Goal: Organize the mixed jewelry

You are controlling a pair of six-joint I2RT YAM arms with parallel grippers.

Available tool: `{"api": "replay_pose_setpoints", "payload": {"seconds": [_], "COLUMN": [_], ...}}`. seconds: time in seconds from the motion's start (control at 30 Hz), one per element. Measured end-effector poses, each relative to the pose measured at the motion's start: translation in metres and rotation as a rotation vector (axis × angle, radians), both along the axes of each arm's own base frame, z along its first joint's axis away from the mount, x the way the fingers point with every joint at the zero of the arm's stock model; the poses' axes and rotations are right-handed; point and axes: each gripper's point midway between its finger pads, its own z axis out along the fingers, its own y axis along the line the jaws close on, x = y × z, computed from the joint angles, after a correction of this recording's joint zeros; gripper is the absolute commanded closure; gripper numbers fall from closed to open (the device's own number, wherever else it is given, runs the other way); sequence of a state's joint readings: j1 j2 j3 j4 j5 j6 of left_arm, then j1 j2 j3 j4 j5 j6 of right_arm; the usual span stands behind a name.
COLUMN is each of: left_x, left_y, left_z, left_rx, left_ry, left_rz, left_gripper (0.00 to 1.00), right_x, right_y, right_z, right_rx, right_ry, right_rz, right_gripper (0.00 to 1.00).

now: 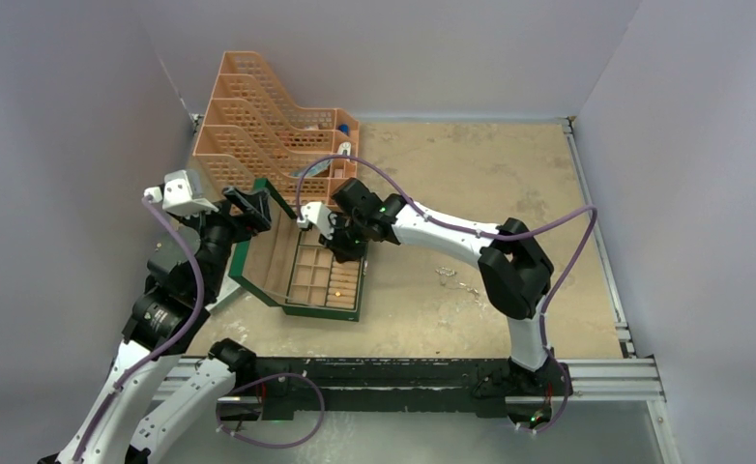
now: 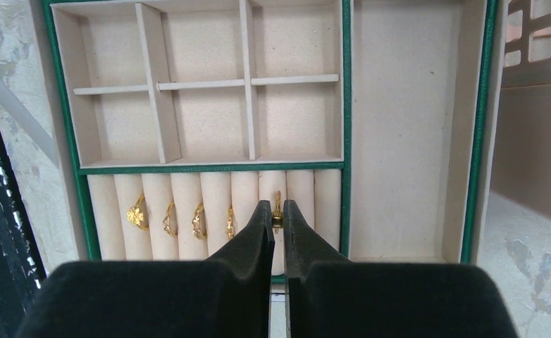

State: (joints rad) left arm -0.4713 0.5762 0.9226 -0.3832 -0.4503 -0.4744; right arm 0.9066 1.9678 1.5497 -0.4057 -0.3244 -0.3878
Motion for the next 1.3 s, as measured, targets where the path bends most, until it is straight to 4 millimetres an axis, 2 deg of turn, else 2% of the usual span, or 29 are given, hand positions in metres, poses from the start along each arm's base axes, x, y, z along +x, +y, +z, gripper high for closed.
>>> {"api": "replay_pose_setpoints", "payload": {"seconds": [0.8,1.3], "left_x": [0.005,0.007], "left_y": [0.001,0.001], "left_z": [-0.006,-0.008], "left_rx": [0.006,0.010], "left_ry": [0.021,0.028], "left_rz": [0.012,0.014], "left_gripper": [0.22,0.22], "right_x": [-0.014,-0.015], "right_y": [-0.010,-0.005], "right_z": [-0.001,-0.005], "right_rx": [-0.042,-0.048], "right_ry": [0.021,0.005], "right_rz": [0.037,0.044], "right_gripper": [1.00,1.00]}}
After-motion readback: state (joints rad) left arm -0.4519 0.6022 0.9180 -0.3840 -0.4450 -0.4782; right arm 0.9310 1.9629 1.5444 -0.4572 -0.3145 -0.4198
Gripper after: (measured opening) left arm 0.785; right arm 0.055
